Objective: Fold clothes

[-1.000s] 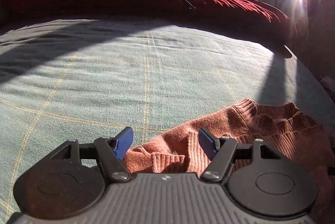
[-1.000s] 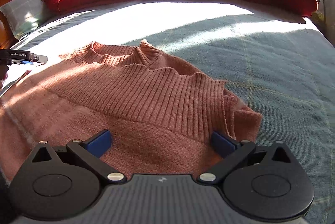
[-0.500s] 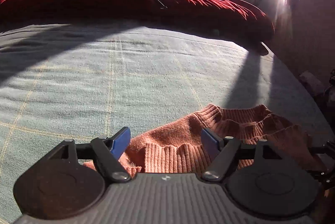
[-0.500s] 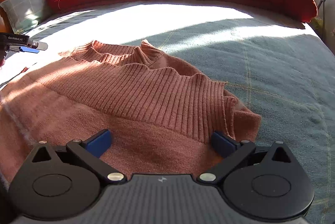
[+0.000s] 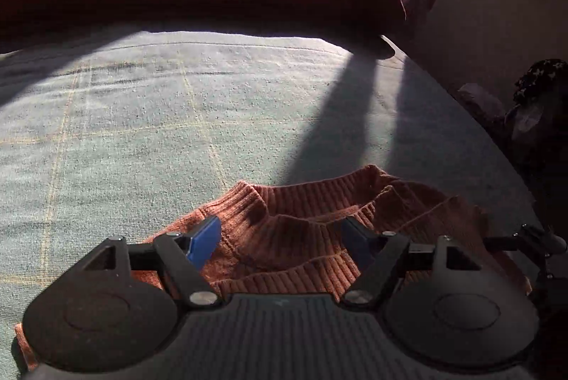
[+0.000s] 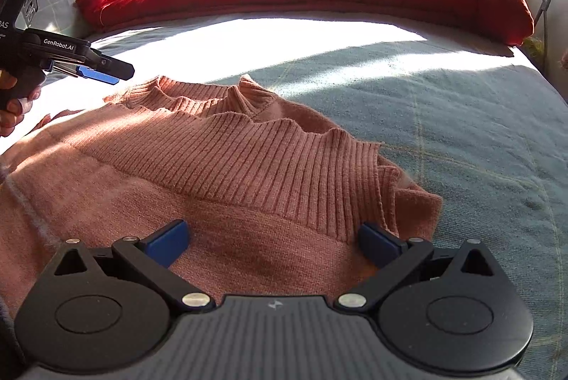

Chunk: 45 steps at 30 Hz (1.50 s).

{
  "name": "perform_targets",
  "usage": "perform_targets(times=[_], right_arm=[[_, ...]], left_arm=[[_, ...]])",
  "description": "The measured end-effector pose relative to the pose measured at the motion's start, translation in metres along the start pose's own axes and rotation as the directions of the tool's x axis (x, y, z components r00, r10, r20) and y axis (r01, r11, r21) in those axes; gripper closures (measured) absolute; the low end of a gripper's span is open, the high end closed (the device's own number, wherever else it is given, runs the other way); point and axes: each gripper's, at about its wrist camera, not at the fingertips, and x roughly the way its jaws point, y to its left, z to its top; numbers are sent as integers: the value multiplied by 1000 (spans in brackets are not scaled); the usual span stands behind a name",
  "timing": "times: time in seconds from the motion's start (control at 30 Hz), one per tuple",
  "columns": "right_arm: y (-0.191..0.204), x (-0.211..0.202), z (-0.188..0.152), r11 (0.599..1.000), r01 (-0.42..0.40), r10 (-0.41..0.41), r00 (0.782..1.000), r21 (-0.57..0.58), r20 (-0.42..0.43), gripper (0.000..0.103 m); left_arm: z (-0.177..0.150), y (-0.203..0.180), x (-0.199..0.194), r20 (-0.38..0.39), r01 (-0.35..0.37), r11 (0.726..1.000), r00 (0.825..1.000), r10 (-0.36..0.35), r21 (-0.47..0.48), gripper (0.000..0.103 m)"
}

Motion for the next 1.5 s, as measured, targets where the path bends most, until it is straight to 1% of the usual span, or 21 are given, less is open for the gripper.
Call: perform_targets(times=[0.07,0.13,0.17,0.23,0.33,0.4,0.47,0.57,0.63,0.73,0.87,0.93,1.0,1.03,1.1,1.17,1.23,1.3,1.37,1.43,1.5], right_arm=[[0,-2,1,1000,-4,4,1000,3,2,0],[-1,-4,3,1000,-7,7,1000,7,3,0],[-1,-5,3,1000,-9,9,1000,9,4,0],[-1,-6,5,1000,-13,13,1000,12,6,0],[-2,-9,7,1000,-18,18,1000,17,9,0],[-3,-13,12,999,-29,29,999,29,14,0],[-7,-18,31,998,-51,49,998,48,45,0],[-8,-13,62,996,-81,78,995,41,70,0],[-1,10,75,996,-89,88,995,16,47,0],[9,46,94,995,-101,101,995,-23,7,0],[10,89,89,992,-119,116,990,-38,-80,0],[5,93,89,995,-81,78,995,-55,-59,0],[-3,90,95,1000,-14,14,998,-6,-64,0],[-8,85,99,999,-13,14,998,33,-58,0],[-7,74,103,993,-91,94,995,73,-40,0],[1,67,105,980,-181,184,982,79,-37,0],[17,69,104,977,-210,212,976,44,-50,0],[30,79,102,979,-202,202,977,10,-74,0],[35,94,102,990,-143,142,984,-5,-108,0],[35,101,102,994,-112,110,988,-13,-109,0],[34,105,105,994,-108,107,988,-5,-110,0]], left_arm=[[0,0,19,-34,-50,999,998,51,11,27],[0,6,32,-30,-98,995,995,98,1,27],[1,5,29,-22,-108,994,994,108,-1,27],[4,-1,18,-7,-130,991,992,130,12,27],[-1,-15,-12,50,-179,981,983,176,70,27],[-10,-22,-33,89,-212,973,975,204,91,26],[-23,-24,-48,104,-245,966,966,236,78,21],[-42,-24,-63,103,-299,954,950,295,25,21],[-53,-20,-71,99,-315,948,943,317,-33,21],[-67,-13,-82,100,-313,944,941,323,-107,21],[-80,-3,-91,85,-362,920,922,377,-150,21],[-83,3,-94,78,-386,907,912,403,-172,21],[-85,9,-97,79,-393,900,907,413,-188,21],[-85,9,-98,81,-394,899,907,414,-190,21],[-83,11,-98,86,-396,899,905,416,-188,21],[-80,9,-95,90,-394,903,906,413,-173,21],[-78,9,-93,90,-391,905,908,409,-166,21],[-77,9,-91,90,-389,906,909,407,-167,21],[-78,11,-92,86,-390,905,909,409,-171,21],[-78,13,-94,84,-394,902,907,413,-176,21],[-78,15,-95,77,-404,896,903,422,-183,21]])
